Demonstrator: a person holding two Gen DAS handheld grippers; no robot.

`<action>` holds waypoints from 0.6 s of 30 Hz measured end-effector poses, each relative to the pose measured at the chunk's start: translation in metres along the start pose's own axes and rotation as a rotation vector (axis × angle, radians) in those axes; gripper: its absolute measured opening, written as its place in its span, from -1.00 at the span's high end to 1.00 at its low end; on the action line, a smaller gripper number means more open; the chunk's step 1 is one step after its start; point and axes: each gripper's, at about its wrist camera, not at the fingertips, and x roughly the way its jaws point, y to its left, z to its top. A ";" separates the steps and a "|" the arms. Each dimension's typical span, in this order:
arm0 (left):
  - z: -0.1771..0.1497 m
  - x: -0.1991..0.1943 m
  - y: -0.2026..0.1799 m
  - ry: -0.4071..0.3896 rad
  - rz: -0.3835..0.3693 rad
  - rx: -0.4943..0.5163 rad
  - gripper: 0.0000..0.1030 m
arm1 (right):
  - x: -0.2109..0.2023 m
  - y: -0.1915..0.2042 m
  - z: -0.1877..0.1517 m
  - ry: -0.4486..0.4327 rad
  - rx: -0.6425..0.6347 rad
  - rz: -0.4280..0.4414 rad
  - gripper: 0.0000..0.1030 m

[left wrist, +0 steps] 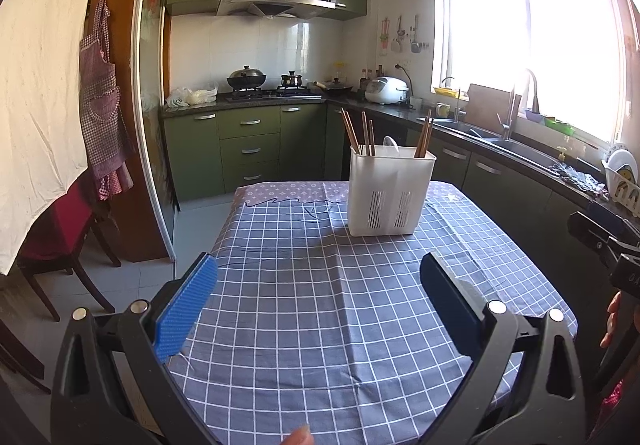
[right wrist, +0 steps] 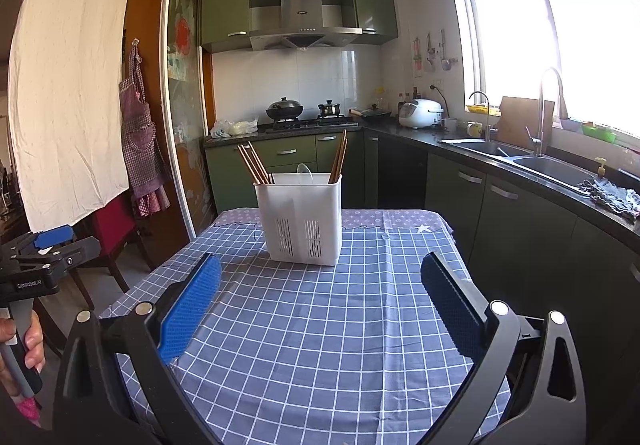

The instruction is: Organize utensils

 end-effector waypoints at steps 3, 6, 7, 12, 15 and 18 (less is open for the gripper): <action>0.000 -0.001 -0.002 0.000 -0.001 0.010 -0.87 | 0.001 0.000 -0.001 0.002 0.000 0.001 -0.91; 0.000 -0.001 -0.003 0.000 -0.001 0.010 -0.87 | 0.002 -0.001 -0.002 0.005 -0.001 0.003 -0.91; 0.000 0.000 -0.002 0.001 0.002 0.010 -0.87 | 0.002 -0.001 -0.003 0.006 -0.002 0.002 -0.91; -0.001 0.001 -0.002 0.006 0.003 0.008 -0.87 | 0.004 -0.002 -0.004 0.008 -0.001 0.004 -0.91; -0.001 0.002 -0.002 0.008 0.003 0.009 -0.87 | 0.003 -0.002 -0.004 0.009 0.000 0.005 -0.91; -0.001 0.002 -0.003 0.009 0.003 0.011 -0.87 | 0.005 -0.002 -0.004 0.011 0.002 0.006 -0.91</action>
